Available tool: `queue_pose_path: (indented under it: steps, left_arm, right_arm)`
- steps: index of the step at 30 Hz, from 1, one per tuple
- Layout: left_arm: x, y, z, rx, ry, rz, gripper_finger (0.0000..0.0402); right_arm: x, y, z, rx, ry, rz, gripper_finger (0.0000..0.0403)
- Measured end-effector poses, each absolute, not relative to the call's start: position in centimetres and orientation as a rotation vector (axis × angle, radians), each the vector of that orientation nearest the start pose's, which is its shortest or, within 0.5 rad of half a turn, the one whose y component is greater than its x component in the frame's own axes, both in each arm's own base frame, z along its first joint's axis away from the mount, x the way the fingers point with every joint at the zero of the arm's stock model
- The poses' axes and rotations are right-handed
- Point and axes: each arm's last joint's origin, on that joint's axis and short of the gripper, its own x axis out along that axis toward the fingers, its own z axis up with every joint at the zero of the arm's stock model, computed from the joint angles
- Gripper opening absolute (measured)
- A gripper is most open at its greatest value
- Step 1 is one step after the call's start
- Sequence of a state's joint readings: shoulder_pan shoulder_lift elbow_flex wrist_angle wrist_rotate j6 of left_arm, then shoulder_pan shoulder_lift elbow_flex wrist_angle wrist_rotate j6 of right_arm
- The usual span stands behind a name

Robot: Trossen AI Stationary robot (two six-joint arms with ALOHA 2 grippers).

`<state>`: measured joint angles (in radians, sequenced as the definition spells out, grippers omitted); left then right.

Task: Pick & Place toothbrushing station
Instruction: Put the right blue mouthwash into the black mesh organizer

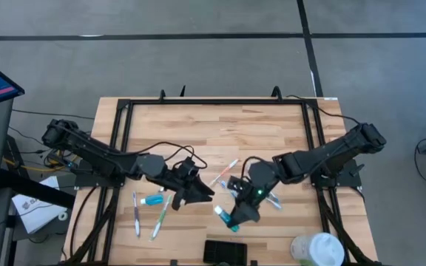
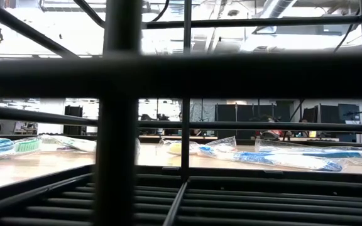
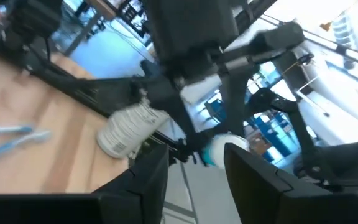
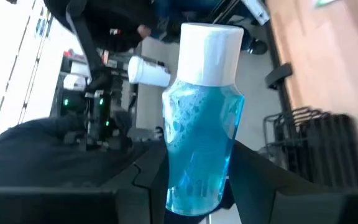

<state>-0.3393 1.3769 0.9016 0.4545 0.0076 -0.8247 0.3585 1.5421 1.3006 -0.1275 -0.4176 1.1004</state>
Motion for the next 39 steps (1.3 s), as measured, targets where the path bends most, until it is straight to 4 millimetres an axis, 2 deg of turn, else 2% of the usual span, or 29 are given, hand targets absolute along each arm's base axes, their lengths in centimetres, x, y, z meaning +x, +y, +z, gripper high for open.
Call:
queue_pose_path:
  steps: [5, 10, 13, 17, 27, 39]
  left_arm:
    - [29.3, -10.3, 30.2, -0.98, 0.202, -0.323, 0.0189]
    - [29.3, -10.5, 30.2, -1.016, 0.243, -0.379, 0.0233]
    - [29.2, -10.8, 30.0, -1.022, 0.282, -0.429, 0.0246]
    - [29.4, -10.7, 29.8, -1.029, 0.307, -0.434, 0.0249]
    - [31.5, -9.4, 27.8, -1.083, 0.35, -0.44, 0.025]
    - [31.6, -9.1, 28.2, -1.077, 0.313, -0.469, 0.025]
  right_arm:
    - [33.0, 12.5, 33.3, 1.04, 0.747, 0.457, 0.0131]
    - [32.8, 12.3, 32.8, 1.022, 0.804, 0.447, 0.0131]
    - [32.7, 12.3, 32.6, 1.007, 0.816, 0.441, 0.0131]
    - [32.7, 12.3, 32.7, 1.004, 0.805, 0.449, 0.0131]
    - [32.8, 12.1, 32.6, 1.006, 0.81, 0.439, 0.0131]
    - [32.8, 11.7, 32.4, 1.017, 0.831, 0.41, 0.0131]
